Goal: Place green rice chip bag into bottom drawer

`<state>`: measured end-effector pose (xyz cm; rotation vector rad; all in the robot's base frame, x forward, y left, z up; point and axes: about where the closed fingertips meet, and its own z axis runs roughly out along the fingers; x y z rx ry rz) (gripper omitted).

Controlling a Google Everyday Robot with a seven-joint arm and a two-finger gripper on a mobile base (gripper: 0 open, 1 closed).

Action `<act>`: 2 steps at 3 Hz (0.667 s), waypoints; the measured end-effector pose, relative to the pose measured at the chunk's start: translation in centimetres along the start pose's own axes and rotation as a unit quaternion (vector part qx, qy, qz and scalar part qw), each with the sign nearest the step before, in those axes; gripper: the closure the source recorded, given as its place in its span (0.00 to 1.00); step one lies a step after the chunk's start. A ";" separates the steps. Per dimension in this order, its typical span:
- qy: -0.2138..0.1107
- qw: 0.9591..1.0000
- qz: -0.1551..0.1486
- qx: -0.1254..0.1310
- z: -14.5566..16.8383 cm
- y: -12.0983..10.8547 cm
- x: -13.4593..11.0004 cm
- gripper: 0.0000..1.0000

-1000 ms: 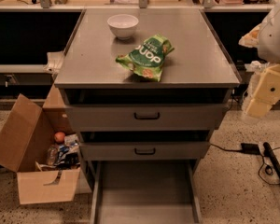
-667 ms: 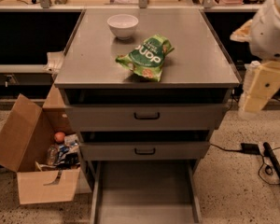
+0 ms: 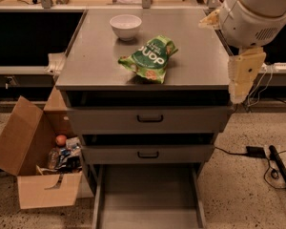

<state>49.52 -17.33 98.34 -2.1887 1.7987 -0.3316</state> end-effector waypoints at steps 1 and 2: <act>0.000 1.000 0.000 0.000 0.0 0.0 0.0 0.00; 0.039 0.999 -0.031 0.010 1.0 -0.9 0.0 0.00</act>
Offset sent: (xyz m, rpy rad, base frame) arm 0.0585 0.0131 -0.0212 -0.4393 -0.1750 0.1409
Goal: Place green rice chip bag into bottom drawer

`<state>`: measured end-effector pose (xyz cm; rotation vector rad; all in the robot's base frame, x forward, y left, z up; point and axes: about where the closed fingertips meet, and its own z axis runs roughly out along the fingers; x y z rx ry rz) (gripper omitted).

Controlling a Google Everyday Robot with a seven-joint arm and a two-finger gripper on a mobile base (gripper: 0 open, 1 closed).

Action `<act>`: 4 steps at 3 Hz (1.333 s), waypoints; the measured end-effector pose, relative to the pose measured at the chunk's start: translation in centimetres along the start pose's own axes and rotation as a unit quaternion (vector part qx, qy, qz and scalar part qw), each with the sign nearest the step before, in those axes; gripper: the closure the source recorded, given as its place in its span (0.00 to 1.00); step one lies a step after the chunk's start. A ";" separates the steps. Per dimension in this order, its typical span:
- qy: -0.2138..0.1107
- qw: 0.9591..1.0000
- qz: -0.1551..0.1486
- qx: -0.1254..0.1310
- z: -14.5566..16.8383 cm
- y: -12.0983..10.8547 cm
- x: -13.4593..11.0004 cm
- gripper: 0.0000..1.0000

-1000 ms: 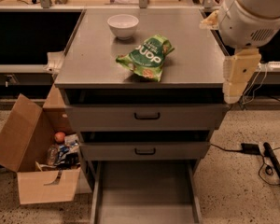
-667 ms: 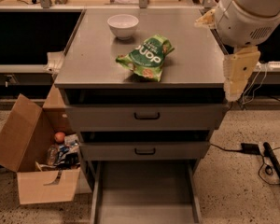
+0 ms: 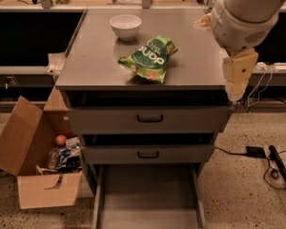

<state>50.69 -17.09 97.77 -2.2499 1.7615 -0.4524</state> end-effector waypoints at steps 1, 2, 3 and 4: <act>0.070 0.993 -0.095 -0.002 3.5 -3.6 0.1 0.00; 0.111 0.979 -0.171 -0.016 7.1 -7.4 0.7 0.00; 0.109 0.969 -0.222 -0.020 10.0 -10.7 0.6 0.00; 0.101 0.966 -0.238 -0.016 10.5 -12.0 0.4 0.00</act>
Offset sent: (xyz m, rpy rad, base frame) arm 0.1630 0.0173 -0.0605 -0.5262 -0.0085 0.3746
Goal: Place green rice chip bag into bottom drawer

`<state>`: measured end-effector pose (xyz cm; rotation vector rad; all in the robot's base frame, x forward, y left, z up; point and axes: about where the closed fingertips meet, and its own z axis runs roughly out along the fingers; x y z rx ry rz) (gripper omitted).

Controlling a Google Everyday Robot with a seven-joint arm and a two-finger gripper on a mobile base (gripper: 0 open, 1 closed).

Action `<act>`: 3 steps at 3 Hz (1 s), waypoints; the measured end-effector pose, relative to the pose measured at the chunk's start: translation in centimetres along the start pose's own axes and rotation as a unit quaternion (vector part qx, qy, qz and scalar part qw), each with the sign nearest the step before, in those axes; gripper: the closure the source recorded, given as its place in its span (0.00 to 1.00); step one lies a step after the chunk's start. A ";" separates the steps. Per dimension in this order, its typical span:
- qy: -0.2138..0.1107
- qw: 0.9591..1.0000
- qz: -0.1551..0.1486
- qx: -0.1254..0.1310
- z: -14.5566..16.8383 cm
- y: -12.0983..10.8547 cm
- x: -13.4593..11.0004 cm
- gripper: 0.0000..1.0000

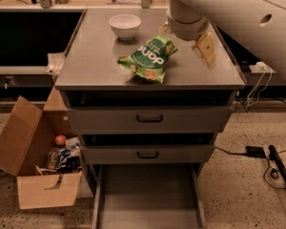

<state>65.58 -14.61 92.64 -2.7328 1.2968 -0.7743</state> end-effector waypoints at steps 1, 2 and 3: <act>0.000 1.000 0.000 0.000 0.0 0.0 0.0 0.00; -0.027 0.999 0.005 0.025 0.5 -0.9 -0.2 0.00; -0.071 0.996 0.000 0.057 1.9 -2.8 -0.9 0.00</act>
Offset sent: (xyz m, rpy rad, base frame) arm 0.0205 0.0185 -0.0056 0.2029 -0.0035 0.0674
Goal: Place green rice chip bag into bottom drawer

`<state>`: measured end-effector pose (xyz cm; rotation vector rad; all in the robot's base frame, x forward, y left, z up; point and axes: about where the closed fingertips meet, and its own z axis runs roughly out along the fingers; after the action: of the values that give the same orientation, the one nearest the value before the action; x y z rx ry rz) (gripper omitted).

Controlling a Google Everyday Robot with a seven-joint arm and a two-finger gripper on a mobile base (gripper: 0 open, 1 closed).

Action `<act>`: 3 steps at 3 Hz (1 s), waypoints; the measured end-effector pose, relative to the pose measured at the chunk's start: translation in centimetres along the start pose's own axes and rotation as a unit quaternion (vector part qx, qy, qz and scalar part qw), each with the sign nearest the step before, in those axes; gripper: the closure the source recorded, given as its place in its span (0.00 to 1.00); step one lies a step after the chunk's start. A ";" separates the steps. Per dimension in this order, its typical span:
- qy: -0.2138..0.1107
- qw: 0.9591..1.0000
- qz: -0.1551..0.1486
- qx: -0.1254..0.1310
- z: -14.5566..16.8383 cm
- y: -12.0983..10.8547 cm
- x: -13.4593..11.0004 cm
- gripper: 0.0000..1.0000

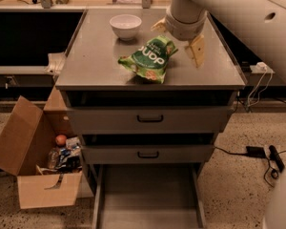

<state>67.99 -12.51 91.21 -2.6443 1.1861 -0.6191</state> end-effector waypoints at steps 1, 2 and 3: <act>-0.038 0.999 -0.014 0.012 2.4 -1.4 -0.7 0.00; -0.062 0.997 -0.033 0.015 4.6 -3.1 -1.3 0.00; -0.074 0.996 -0.044 0.016 5.8 -4.4 -1.7 0.18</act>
Offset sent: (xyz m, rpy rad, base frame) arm 0.0547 0.0488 -0.0489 0.0845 0.0869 0.1698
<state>72.47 -8.37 86.92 -2.6741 1.0145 -0.4442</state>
